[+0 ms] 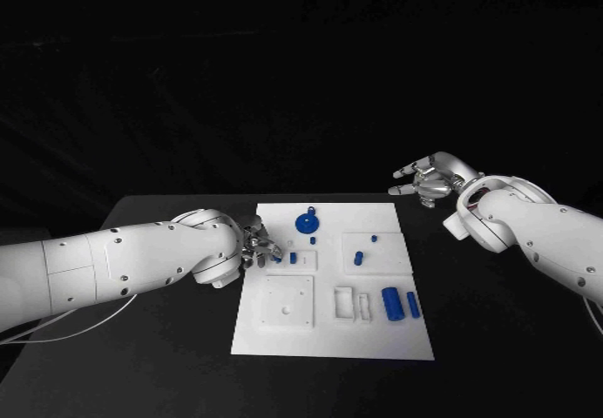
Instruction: Assemble the parts on the task board
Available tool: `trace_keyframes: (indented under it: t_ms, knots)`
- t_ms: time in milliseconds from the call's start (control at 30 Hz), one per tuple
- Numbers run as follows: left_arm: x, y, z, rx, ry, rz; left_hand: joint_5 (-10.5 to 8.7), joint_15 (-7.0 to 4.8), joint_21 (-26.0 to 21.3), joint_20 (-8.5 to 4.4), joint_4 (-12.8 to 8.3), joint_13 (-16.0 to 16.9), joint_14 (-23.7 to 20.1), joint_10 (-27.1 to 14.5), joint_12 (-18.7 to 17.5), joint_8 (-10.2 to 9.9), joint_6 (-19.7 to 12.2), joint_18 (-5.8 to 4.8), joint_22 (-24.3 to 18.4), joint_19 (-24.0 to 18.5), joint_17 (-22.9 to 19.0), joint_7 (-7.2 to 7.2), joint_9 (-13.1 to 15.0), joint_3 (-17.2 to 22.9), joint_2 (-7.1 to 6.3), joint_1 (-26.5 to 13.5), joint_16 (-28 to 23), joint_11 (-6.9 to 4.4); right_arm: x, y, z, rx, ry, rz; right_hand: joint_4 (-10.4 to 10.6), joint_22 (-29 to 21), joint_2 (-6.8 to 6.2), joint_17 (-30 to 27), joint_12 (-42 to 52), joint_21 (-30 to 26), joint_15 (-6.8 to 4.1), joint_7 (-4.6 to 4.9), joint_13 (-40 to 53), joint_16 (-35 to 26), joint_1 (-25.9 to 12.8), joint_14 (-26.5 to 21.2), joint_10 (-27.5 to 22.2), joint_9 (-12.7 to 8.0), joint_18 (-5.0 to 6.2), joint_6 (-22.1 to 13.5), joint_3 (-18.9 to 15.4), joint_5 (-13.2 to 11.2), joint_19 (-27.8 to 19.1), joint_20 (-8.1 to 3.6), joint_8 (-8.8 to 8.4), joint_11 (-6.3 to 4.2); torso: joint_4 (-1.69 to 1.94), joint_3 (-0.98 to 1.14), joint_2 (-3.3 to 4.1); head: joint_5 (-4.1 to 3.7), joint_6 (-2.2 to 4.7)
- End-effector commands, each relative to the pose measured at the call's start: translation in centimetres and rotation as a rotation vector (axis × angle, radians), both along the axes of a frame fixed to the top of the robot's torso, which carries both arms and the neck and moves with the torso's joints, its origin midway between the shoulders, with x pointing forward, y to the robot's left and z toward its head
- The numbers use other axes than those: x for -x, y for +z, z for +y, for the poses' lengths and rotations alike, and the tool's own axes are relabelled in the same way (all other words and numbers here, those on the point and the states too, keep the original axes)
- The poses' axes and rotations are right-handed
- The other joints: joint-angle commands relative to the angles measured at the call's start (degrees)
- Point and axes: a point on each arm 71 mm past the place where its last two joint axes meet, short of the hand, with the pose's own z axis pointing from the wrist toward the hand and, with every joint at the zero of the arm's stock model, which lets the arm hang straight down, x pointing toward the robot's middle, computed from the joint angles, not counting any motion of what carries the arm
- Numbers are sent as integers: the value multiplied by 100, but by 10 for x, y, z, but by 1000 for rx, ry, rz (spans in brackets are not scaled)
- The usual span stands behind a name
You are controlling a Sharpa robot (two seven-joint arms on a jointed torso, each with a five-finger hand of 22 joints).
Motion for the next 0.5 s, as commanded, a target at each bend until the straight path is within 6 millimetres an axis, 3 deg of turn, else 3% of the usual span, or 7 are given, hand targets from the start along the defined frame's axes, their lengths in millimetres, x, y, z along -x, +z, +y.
trace_keyframes:
  t_ms: [33, 500]
  knots:
    - [5, -8, -1, -29, -25, 51, -10, -23, 33, -12, -67, -6, -4, 227, -14, 19, 780, -52, 104, -39, -6, -553, 1370, -7, 7, 42, -2, -99, 1, -1, 1, 7, 13, 5, -23, 325, 45, 4, -21, -18, 0, -3, 3, -17, -29, -16, -9, 3, 98, 47, 14, 29, 288, 28, -18, -3, 1, 0, -1, 2, -7]
    - [5, -7, 1, -47, -26, 48, -59, -2, 15, 12, -86, -26, -7, 229, -50, 18, 807, -44, 103, -48, -33, -549, 1245, -95, -60, 177, -17, -91, 1, -1, 1, 7, 13, 5, -23, 319, 50, 2, -32, -20, 0, -3, -3, -24, -39, -16, -16, 2, 98, 53, 14, 36, 287, 27, -18, -4, 3, 1, 0, 8, 0]
